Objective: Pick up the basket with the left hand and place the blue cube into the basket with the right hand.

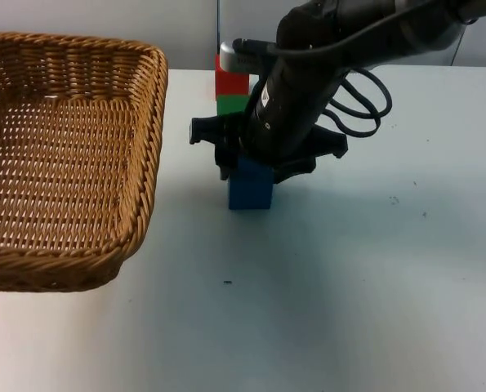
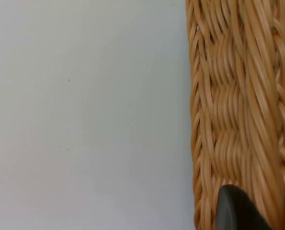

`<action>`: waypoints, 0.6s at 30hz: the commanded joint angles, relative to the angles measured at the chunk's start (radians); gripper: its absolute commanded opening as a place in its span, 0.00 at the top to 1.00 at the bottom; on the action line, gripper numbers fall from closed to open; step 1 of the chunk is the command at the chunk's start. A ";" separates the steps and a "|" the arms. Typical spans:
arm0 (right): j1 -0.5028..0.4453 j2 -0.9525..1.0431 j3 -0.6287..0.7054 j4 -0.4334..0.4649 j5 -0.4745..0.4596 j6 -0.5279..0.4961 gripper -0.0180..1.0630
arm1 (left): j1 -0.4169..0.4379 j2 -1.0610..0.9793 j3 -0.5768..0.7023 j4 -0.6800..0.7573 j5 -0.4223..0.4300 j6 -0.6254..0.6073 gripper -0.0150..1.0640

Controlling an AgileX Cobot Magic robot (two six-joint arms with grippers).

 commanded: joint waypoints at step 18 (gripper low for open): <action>-0.003 -0.280 -0.007 -0.010 0.053 -0.253 0.99 | 0.003 -0.004 -0.006 -0.035 0.030 -0.004 0.99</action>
